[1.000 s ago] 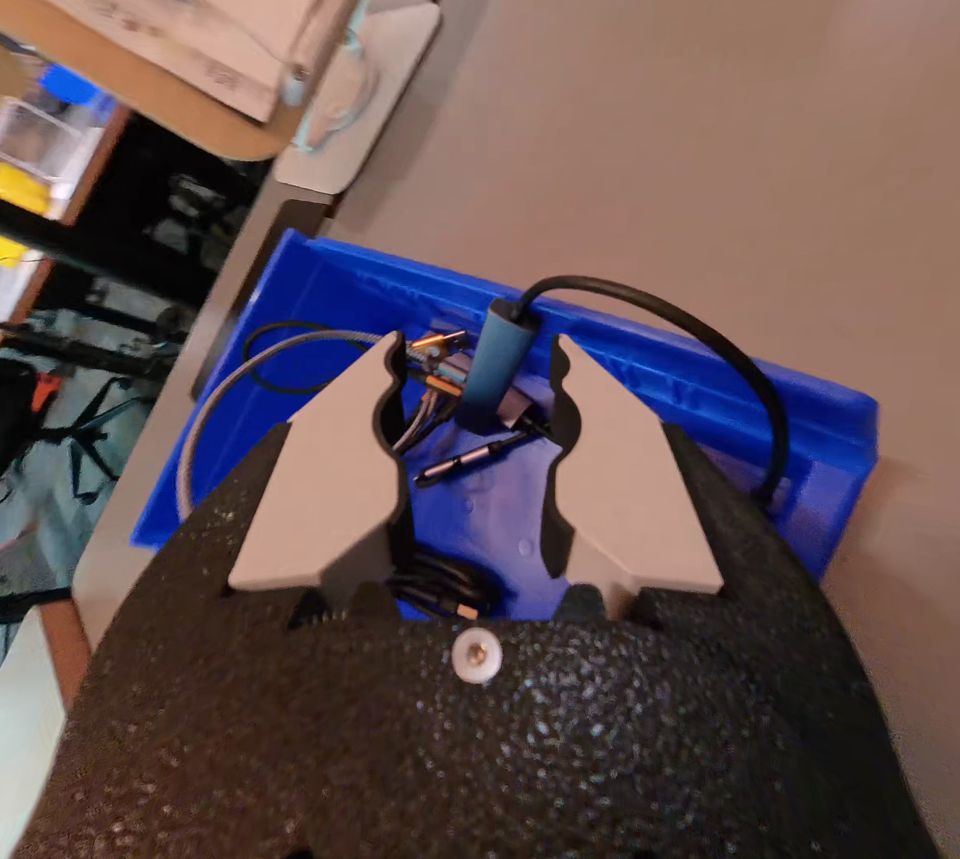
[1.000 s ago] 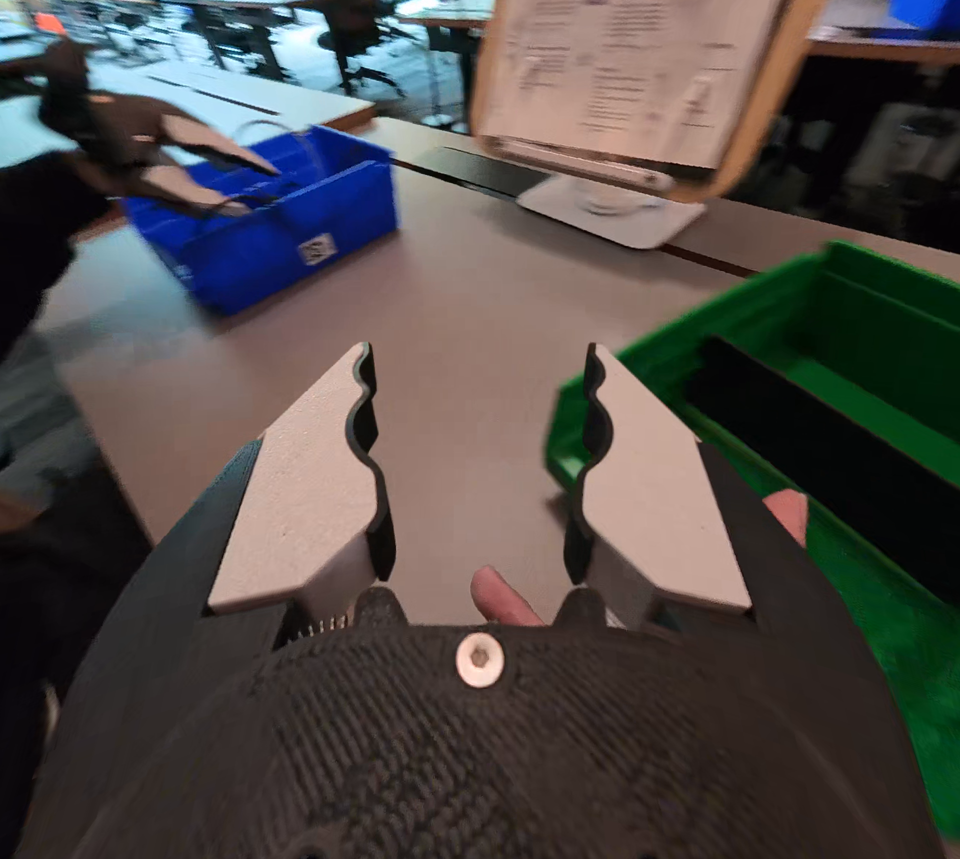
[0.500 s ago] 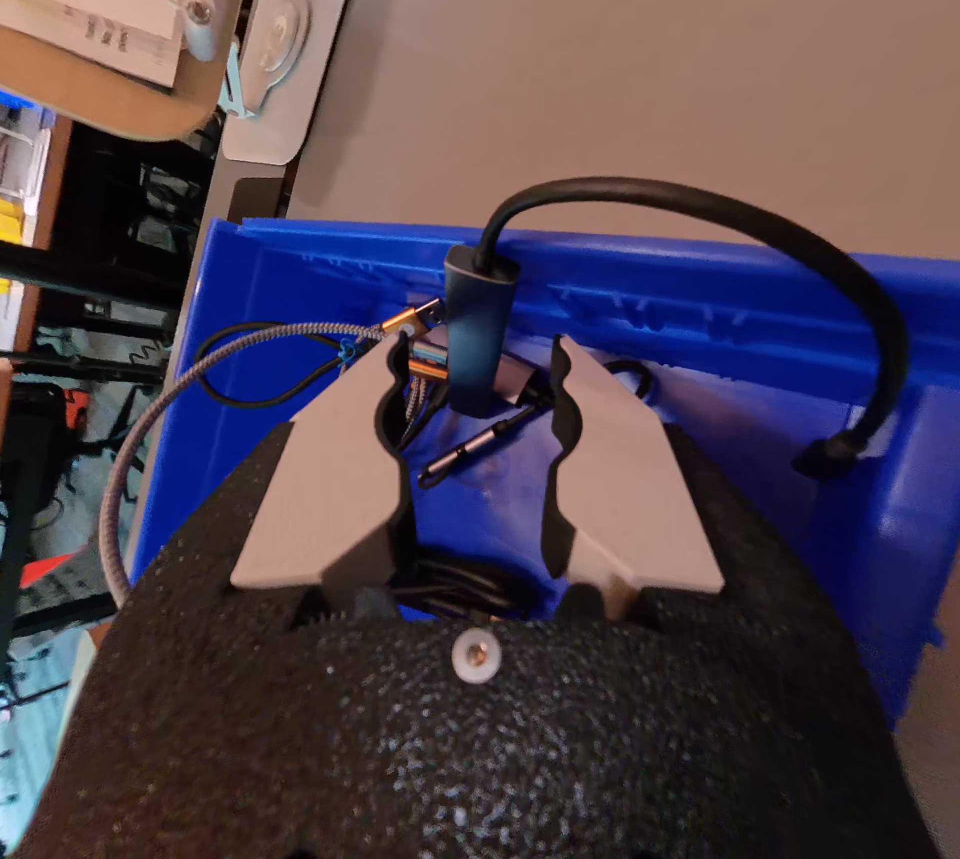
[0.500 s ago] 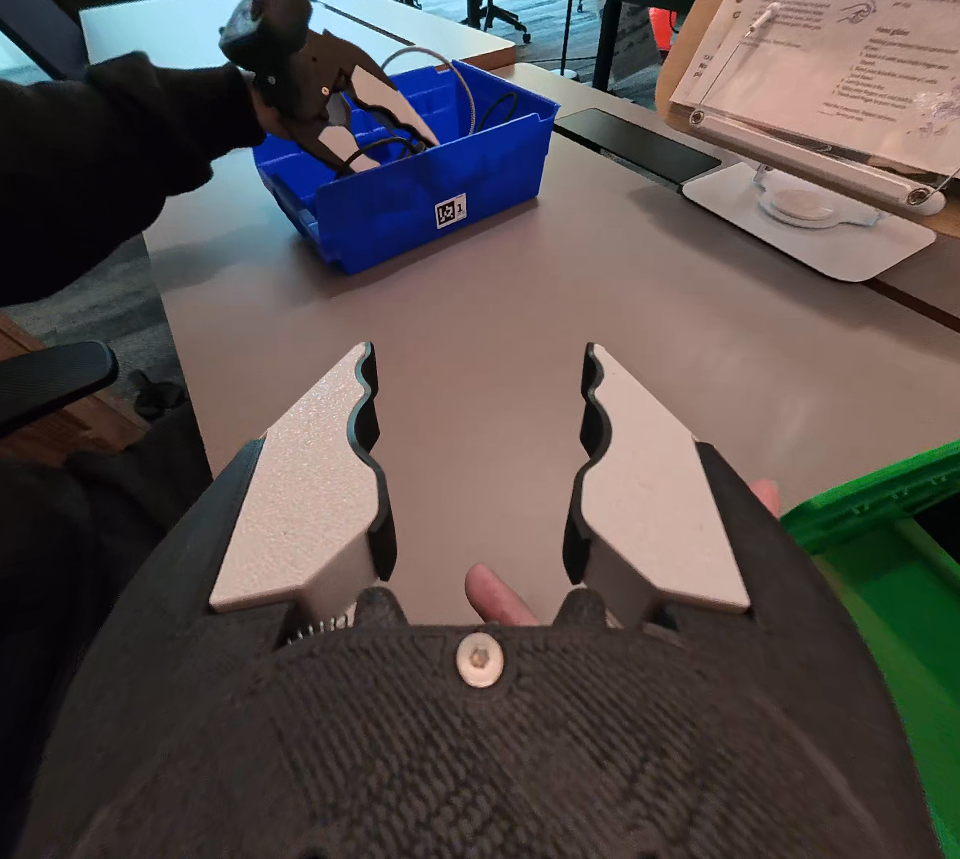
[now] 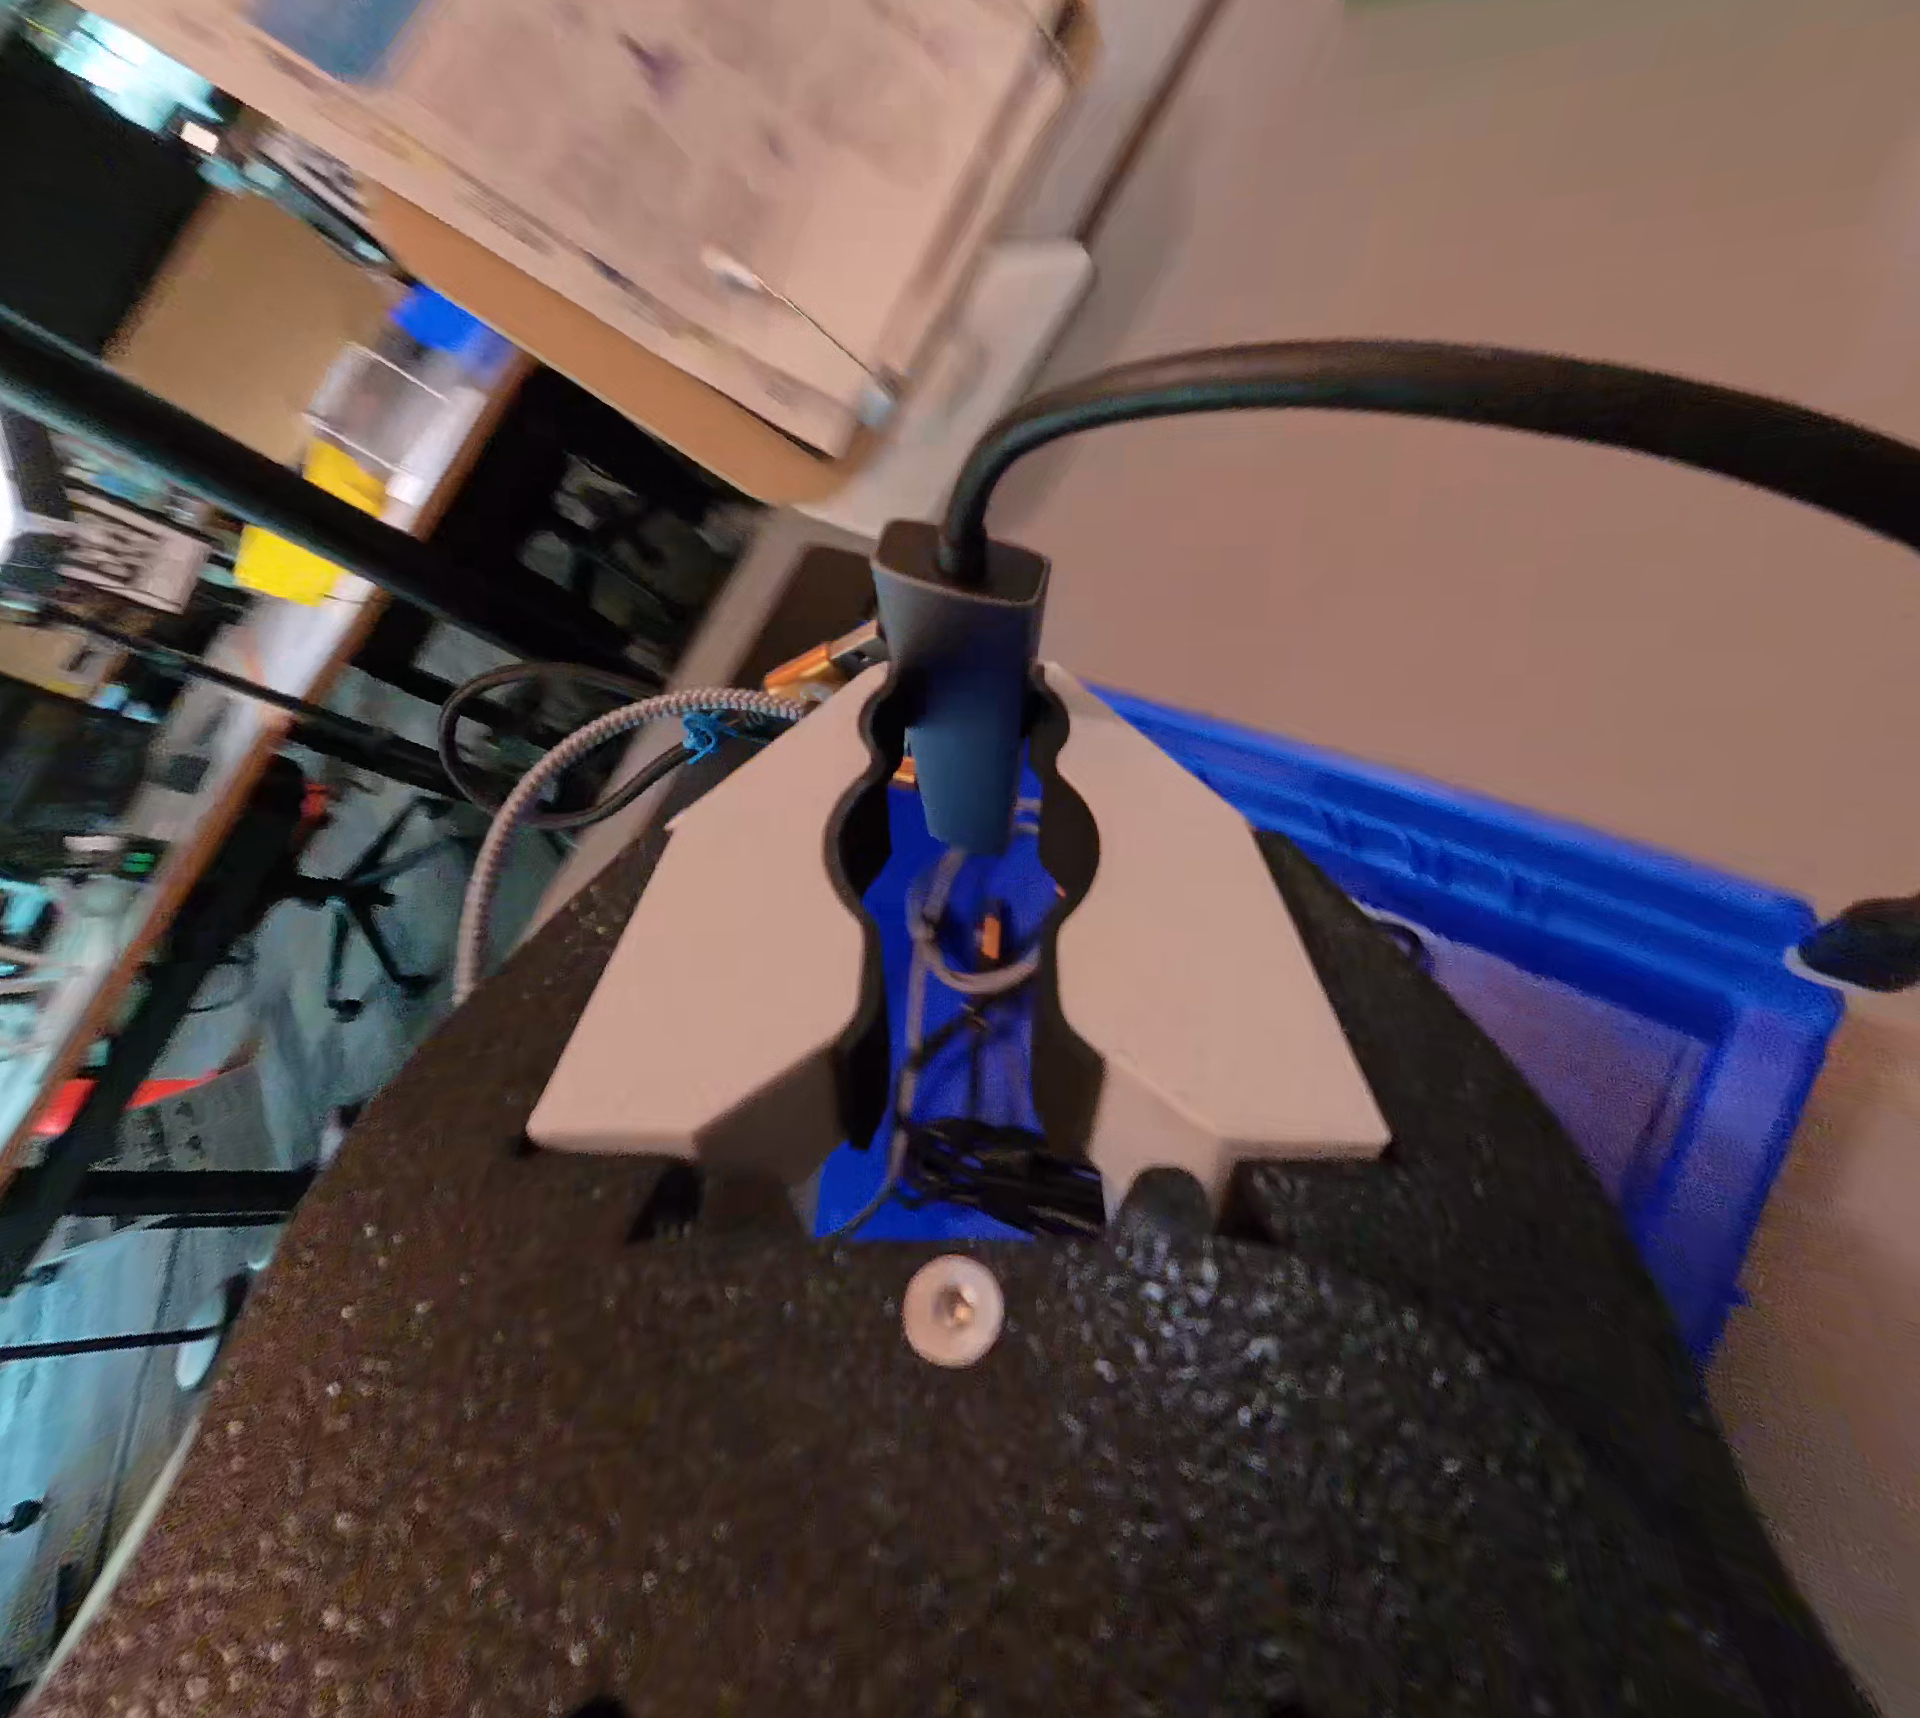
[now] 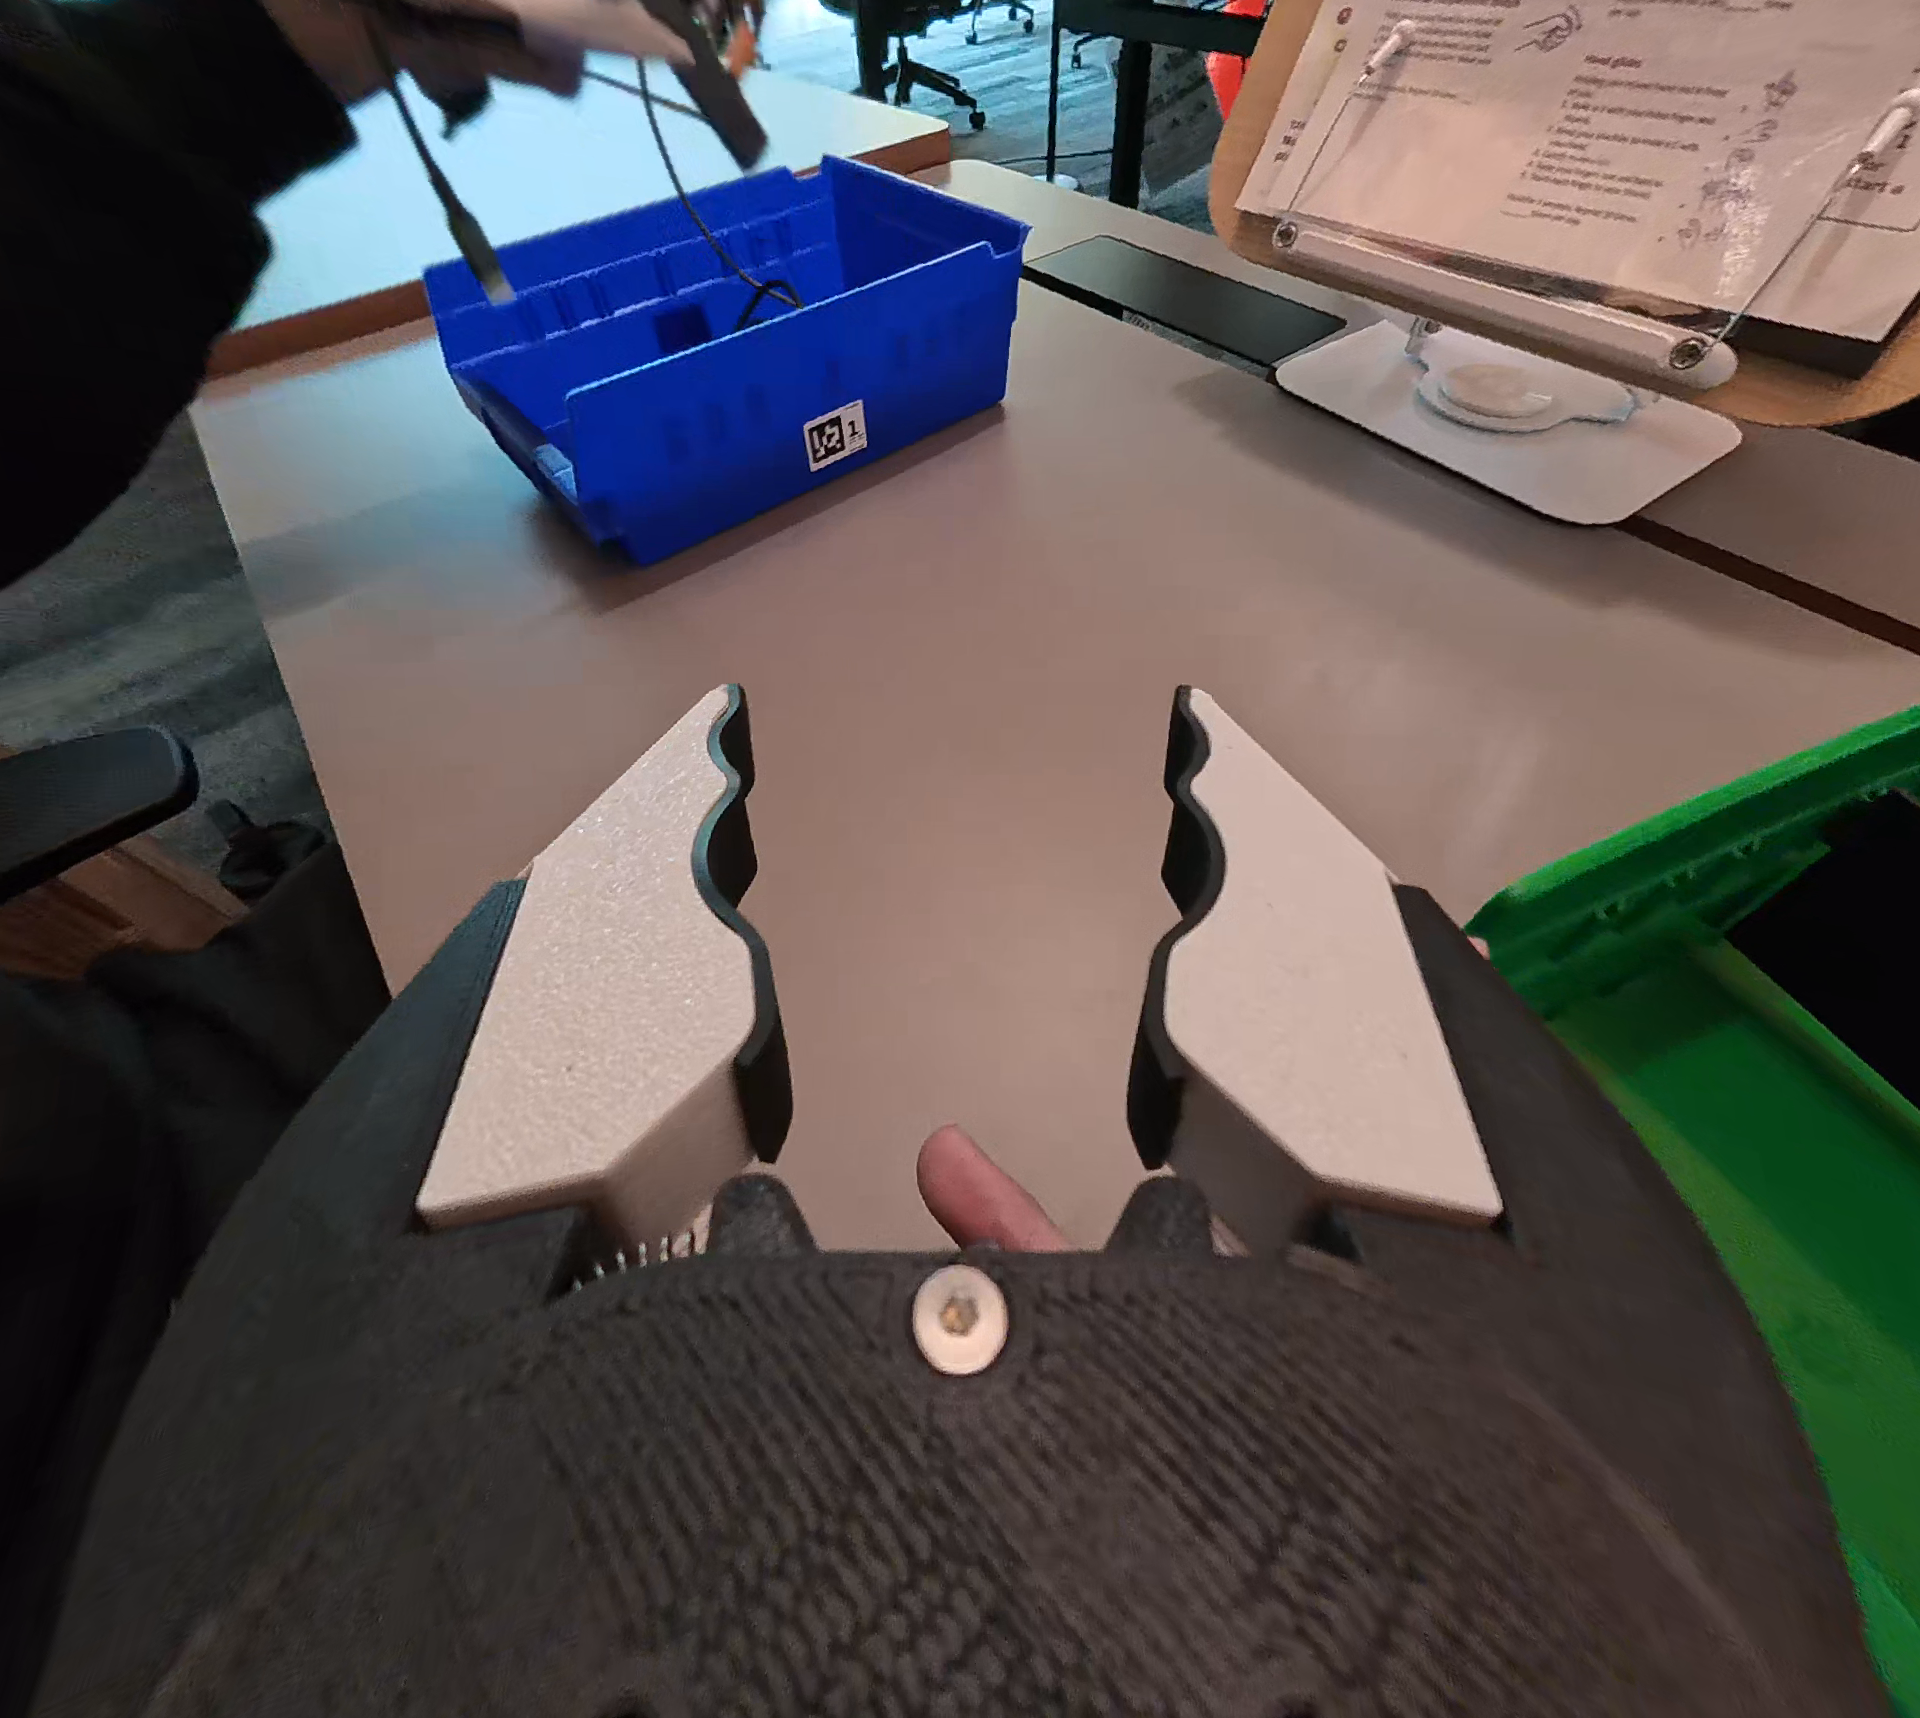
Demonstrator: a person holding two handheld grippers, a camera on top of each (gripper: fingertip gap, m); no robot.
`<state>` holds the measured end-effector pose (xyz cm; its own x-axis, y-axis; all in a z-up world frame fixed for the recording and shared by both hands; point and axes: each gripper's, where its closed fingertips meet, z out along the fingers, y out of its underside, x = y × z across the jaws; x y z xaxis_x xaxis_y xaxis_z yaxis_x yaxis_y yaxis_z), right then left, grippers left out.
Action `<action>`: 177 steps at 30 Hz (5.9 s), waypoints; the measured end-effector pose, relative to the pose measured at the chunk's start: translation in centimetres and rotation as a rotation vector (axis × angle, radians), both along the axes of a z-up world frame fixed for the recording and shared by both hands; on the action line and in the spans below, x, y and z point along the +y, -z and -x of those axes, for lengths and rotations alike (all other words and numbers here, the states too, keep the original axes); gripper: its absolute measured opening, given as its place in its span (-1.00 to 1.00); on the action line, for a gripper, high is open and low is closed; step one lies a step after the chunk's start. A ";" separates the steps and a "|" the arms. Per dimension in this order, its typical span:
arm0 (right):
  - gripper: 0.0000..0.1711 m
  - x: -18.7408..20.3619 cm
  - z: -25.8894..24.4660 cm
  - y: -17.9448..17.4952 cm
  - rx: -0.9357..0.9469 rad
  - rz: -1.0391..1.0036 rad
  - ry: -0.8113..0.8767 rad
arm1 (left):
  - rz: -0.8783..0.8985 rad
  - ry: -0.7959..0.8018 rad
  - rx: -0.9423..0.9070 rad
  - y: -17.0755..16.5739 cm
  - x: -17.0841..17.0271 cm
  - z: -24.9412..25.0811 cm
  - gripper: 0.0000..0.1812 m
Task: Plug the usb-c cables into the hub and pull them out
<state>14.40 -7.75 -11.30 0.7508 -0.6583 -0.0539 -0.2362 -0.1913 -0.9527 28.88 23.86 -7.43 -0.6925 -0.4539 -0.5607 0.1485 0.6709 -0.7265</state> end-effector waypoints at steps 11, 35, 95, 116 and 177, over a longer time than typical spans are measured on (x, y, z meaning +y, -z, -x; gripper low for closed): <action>-0.07 2.7 -1.2 -1.0 -0.013 -0.041 -0.047 | -0.053 0.015 -0.582 -28.0 -3.5 5.0 -0.77; 0.15 -0.3 1.4 -7.4 0.027 -0.577 -0.117 | -0.639 0.434 -0.929 -7.3 -25.5 10.3 -0.77; -0.91 10.6 1.7 2.2 -0.992 0.354 -0.279 | 0.675 0.318 0.901 4.3 -15.9 16.7 -0.70; -0.73 8.7 -0.9 4.7 -0.893 0.545 -0.225 | 0.515 0.246 0.676 7.1 -16.7 15.7 -0.77; -0.87 10.9 -0.7 5.6 -0.066 0.036 -0.073 | 0.459 -0.113 -0.182 9.0 -19.4 12.4 -0.76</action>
